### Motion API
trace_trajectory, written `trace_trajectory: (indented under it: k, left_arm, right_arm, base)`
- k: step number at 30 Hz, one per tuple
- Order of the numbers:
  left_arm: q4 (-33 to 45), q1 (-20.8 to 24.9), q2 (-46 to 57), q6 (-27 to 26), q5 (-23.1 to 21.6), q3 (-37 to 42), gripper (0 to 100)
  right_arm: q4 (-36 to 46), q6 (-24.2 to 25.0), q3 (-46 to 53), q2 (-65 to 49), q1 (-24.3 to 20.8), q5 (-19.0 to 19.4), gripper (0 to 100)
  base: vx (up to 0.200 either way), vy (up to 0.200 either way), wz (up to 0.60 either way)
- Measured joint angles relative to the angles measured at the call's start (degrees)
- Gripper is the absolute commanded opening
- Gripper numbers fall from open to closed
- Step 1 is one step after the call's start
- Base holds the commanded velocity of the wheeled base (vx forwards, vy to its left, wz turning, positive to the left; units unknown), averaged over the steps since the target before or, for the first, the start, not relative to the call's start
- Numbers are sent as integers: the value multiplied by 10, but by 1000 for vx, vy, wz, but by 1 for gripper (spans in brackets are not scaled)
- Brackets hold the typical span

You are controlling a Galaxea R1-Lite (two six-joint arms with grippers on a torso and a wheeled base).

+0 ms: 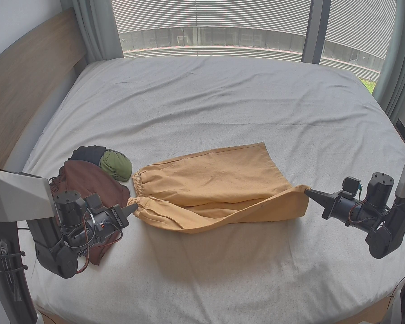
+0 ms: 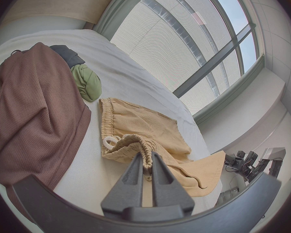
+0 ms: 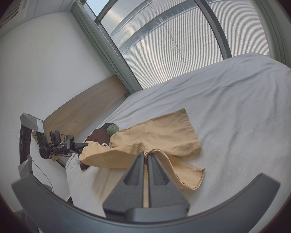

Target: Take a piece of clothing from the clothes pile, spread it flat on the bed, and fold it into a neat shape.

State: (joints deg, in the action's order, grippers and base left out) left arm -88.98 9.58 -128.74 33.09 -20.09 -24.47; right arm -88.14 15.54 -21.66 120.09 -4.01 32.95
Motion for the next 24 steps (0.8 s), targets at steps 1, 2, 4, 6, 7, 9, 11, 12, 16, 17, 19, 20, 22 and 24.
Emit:
trace_trajectory:
  k: [1,2,4,6,7,9,11,12,16,17,19,20,22,24]
  left_arm:
    - [0,2,0,4,2,-2,0]
    - [0,3,0,7,5,-3,0]
    - [0,5,0,15,18,-8,0]
    - [0,7,0,19,25,-13,0]
    - [0,7,-1,21,29,-15,0]
    - [0,8,-1,25,33,-20,0]
    - [0,9,-1,29,35,-24,0]
    - [0,9,-1,31,35,-26,0]
    - [0,9,-1,41,43,-34,0]
    - [0,9,-2,44,47,-36,0]
    - [0,9,-2,49,55,-42,0]
    - [0,9,-2,51,58,-44,0]
    - [0,10,-3,55,62,-50,0]
    - [0,10,-3,57,64,-54,0]
  right_arm:
    - [2,1,-7,0,1,0,0]
    - [4,1,-10,0,1,0,0]
    - [11,1,-21,0,3,0,0]
    - [18,1,-34,1,3,0,0]
    - [23,1,-42,1,4,0,0]
    - [38,2,-58,1,4,0,0]
    - [57,3,-76,1,4,-1,0]
    - [66,3,-85,1,4,-1,0]
    - [102,3,-131,1,5,-2,0]
    - [111,3,-145,1,5,-2,0]
    - [125,3,-166,1,4,-2,0]
    - [133,3,-176,1,4,-2,0]
    - [153,4,-198,2,4,-3,0]
    - [175,4,-221,3,3,-4,0]
  base:
    - [0,0,0]
    - [0,0,0]
    - [0,0,0]
    - [0,0,0]
    - [0,0,0]
    - [0,0,0]
    - [0,0,0]
    - [0,0,0]
    - [0,0,0]
    - [0,0,0]
    - [0,0,0]
    - [0,0,0]
    - [0,0,0]
    - [0,0,0]
